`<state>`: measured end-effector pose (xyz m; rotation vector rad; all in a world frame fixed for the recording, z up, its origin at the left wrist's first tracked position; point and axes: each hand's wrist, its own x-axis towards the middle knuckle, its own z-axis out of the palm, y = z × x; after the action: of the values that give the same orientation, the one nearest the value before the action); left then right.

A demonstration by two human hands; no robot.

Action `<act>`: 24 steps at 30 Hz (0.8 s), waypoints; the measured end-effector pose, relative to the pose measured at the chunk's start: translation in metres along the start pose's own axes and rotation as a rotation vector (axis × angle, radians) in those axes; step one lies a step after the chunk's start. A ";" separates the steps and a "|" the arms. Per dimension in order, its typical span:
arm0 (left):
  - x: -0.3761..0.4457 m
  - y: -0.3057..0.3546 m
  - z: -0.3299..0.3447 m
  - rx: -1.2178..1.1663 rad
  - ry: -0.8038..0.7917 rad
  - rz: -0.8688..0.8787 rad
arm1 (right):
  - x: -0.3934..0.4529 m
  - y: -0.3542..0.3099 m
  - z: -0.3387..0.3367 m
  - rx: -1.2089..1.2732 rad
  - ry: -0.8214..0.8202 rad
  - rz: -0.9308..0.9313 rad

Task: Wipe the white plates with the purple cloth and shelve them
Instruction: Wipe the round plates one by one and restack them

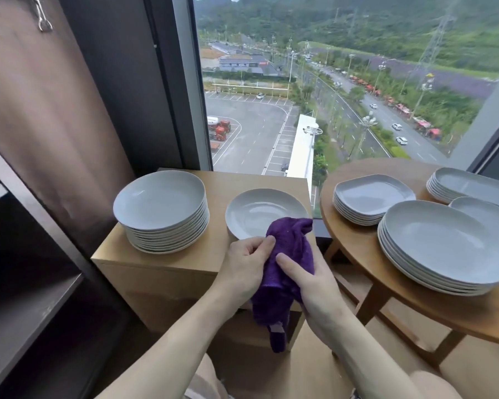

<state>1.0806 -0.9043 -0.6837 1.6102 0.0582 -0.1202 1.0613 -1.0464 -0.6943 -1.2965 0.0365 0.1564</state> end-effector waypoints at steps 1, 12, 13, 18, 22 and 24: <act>0.002 -0.001 -0.002 0.040 0.007 0.000 | 0.001 0.001 0.000 -0.023 0.010 -0.005; 0.062 -0.015 -0.039 0.065 0.427 -0.306 | 0.006 -0.023 -0.051 -0.261 -0.003 -0.002; 0.069 -0.019 -0.036 0.037 0.427 -0.357 | 0.003 -0.026 -0.056 -0.284 -0.011 -0.006; 0.088 -0.036 -0.020 0.065 0.466 -0.421 | -0.012 -0.030 -0.081 -0.302 0.008 -0.023; 0.090 -0.033 -0.020 0.116 0.523 -0.463 | -0.020 -0.035 -0.095 -0.285 0.001 -0.029; 0.089 -0.029 -0.024 0.142 0.518 -0.468 | -0.021 -0.041 -0.099 -0.276 -0.004 -0.032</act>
<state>1.1672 -0.8825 -0.7215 1.7094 0.8433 -0.0652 1.0523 -1.1536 -0.6800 -1.5716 -0.0098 0.1402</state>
